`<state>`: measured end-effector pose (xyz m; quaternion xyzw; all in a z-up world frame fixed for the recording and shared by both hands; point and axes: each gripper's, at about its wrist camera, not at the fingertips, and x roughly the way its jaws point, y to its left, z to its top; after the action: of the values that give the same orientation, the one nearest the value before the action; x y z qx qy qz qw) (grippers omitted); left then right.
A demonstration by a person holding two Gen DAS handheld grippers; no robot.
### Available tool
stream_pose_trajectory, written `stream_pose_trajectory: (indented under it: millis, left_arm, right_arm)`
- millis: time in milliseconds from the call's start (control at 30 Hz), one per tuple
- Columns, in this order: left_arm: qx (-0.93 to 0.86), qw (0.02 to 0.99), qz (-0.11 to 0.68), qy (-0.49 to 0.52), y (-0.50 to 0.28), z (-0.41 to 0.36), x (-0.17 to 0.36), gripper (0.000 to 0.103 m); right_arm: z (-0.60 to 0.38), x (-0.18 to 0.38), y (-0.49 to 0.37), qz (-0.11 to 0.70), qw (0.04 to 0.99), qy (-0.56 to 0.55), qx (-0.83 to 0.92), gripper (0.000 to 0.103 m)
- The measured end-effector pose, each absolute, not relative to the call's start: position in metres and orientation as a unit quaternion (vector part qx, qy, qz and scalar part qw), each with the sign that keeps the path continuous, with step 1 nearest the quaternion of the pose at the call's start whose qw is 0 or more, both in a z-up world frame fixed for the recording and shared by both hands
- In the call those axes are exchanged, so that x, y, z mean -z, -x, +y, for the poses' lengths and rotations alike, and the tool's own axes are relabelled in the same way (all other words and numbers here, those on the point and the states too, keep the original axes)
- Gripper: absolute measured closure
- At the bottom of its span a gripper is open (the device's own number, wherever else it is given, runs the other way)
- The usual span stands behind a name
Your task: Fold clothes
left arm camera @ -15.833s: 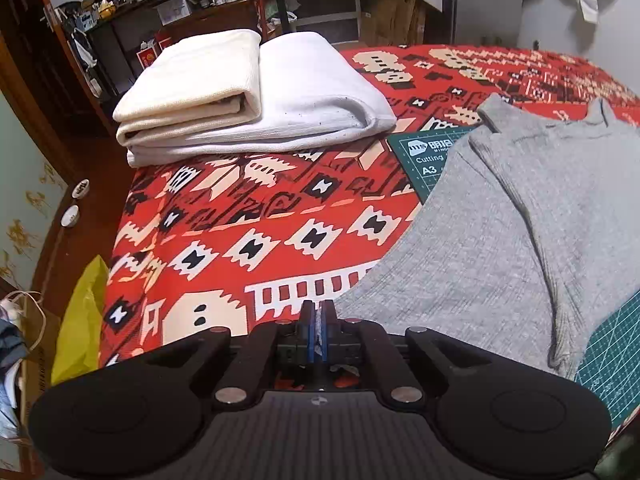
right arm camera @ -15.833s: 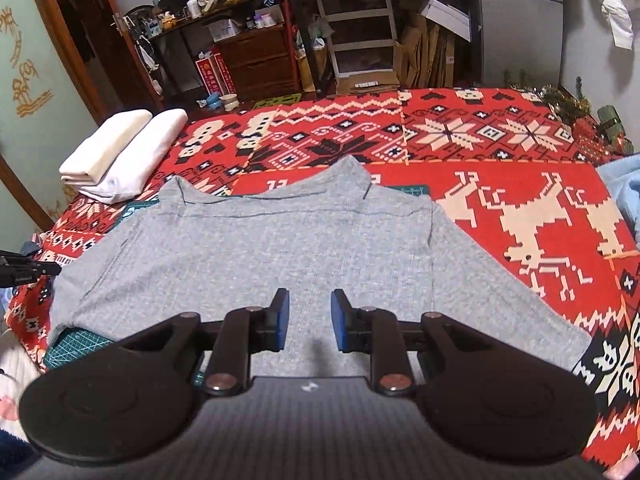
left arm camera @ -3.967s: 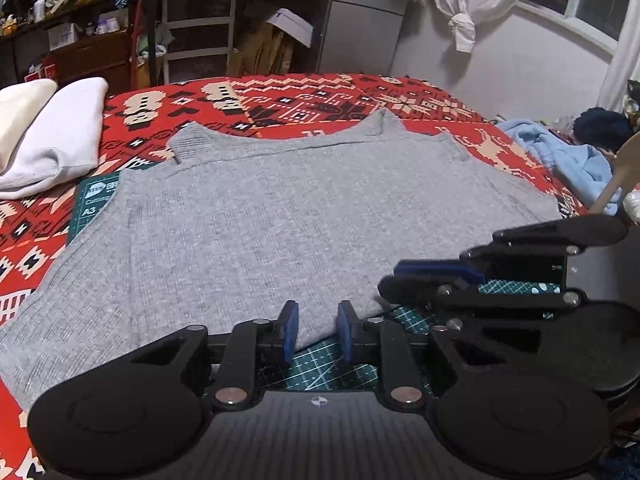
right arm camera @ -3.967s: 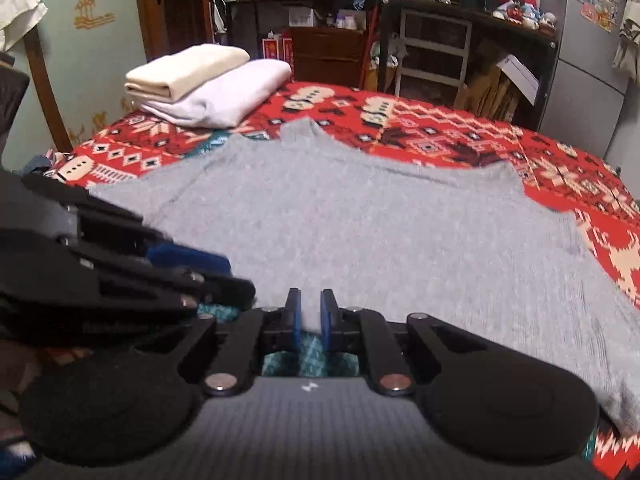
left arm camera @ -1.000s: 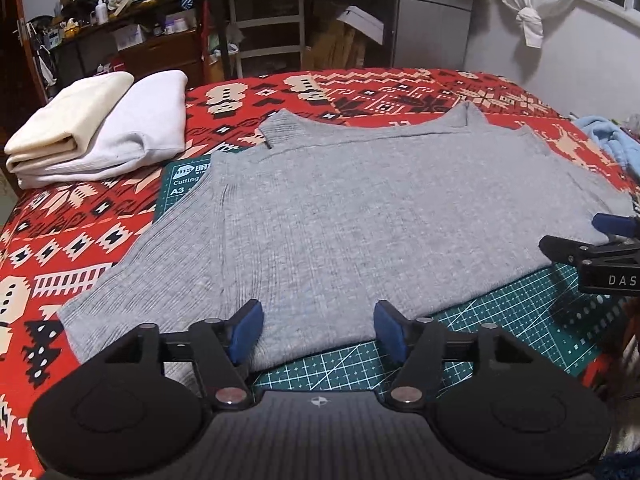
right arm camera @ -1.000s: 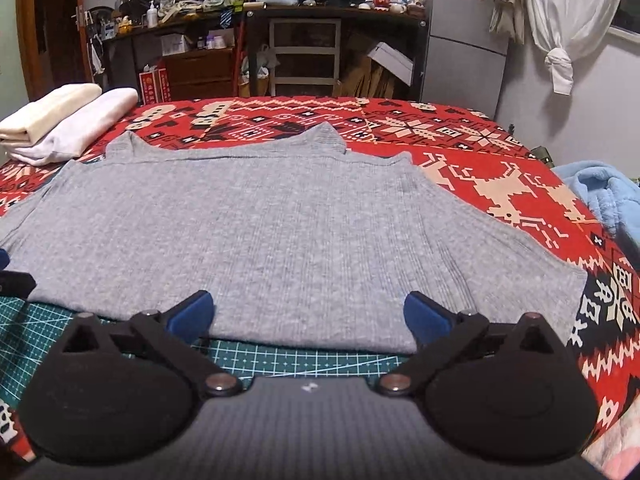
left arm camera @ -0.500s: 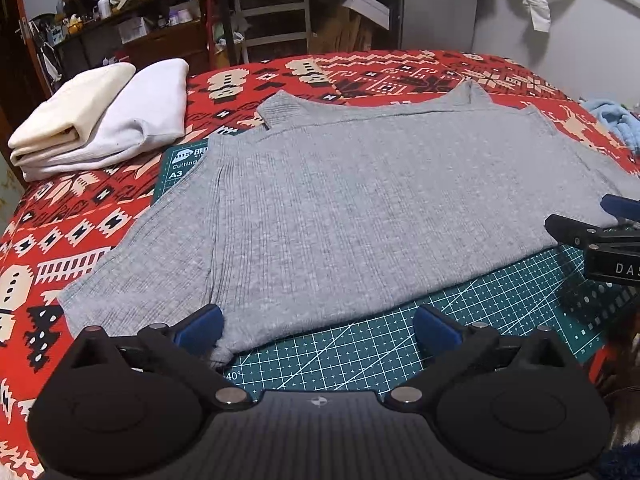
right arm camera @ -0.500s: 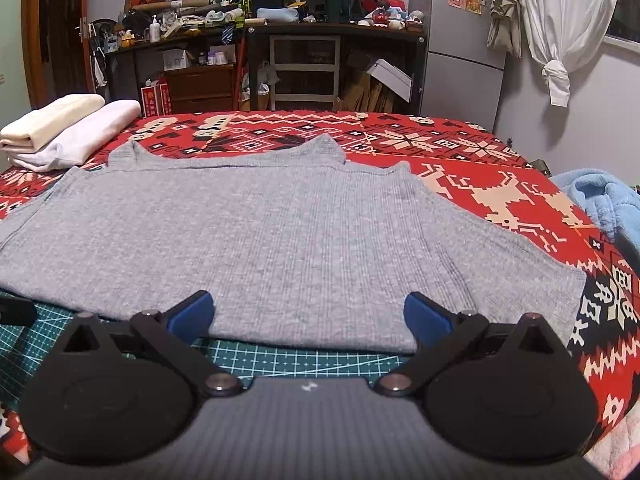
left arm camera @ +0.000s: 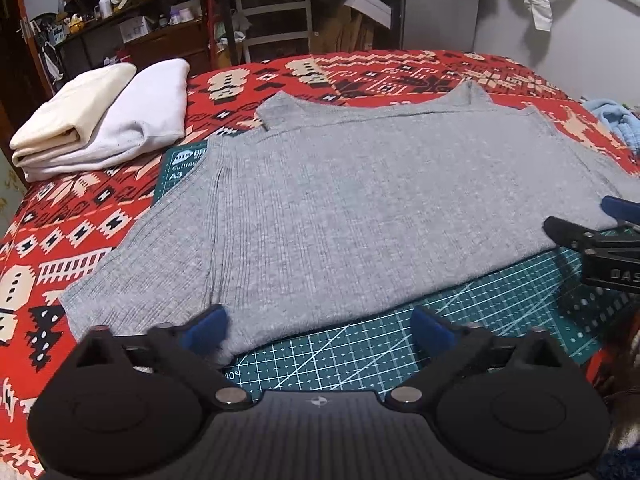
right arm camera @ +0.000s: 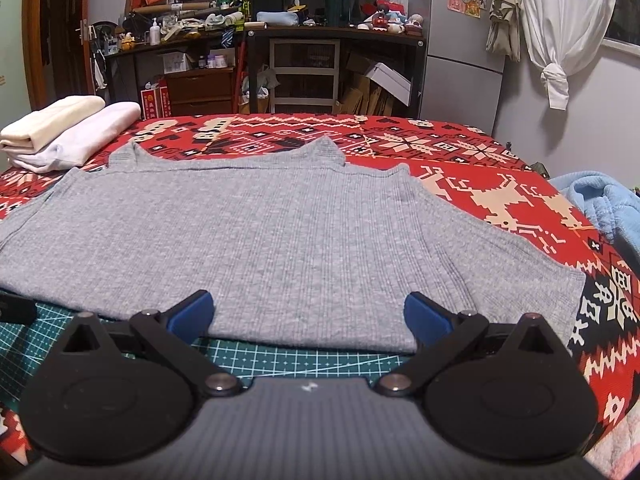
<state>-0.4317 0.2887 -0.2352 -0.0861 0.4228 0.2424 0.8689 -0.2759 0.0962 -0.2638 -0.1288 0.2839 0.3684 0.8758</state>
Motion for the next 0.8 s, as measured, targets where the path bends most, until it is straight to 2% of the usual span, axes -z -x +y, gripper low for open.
stream_pose_trajectory:
  millis: [33, 133, 200, 233, 267, 333, 400, 567, 800]
  left_arm:
    - [-0.242, 0.870, 0.420, 0.088, 0.433, 0.288, 0.232, 0.025]
    - [-0.232, 0.883, 0.394, 0.102, 0.440, 0.285, 0.216, 0.026]
    - [-0.229, 0.891, 0.377, 0.109, 0.443, 0.286, 0.206, 0.033]
    - [-0.227, 0.894, 0.371, 0.111, 0.443, 0.286, 0.201, 0.045]
    - [-0.229, 0.894, 0.369, 0.110, 0.442, 0.289, 0.200, 0.052]
    - [-0.243, 0.886, 0.380, 0.111, 0.439, 0.295, 0.203, 0.083]
    - [-0.246, 0.876, 0.392, 0.136, 0.438, 0.304, 0.210, 0.096]
    - [-0.252, 0.861, 0.410, 0.166, 0.447, 0.311, 0.226, 0.098]
    - [-0.257, 0.864, 0.393, 0.180, 0.460, 0.311, 0.214, 0.098]
  right_arm:
    - [0.096, 0.264, 0.276, 0.284, 0.875, 0.129, -0.369, 0.000]
    - [0.096, 0.263, 0.275, 0.285, 0.875, 0.128, -0.369, 0.000]
    - [0.096, 0.264, 0.275, 0.284, 0.875, 0.128, -0.369, 0.000]
    - [0.096, 0.264, 0.275, 0.284, 0.875, 0.128, -0.370, 0.000]
    - [0.096, 0.264, 0.275, 0.284, 0.875, 0.128, -0.370, 0.000]
    - [0.096, 0.264, 0.276, 0.283, 0.876, 0.128, -0.370, 0.000]
    - [0.095, 0.265, 0.276, 0.283, 0.875, 0.128, -0.371, 0.000]
    - [0.095, 0.265, 0.276, 0.282, 0.875, 0.128, -0.371, 0.000]
    - [0.096, 0.264, 0.277, 0.282, 0.875, 0.128, -0.371, 0.001]
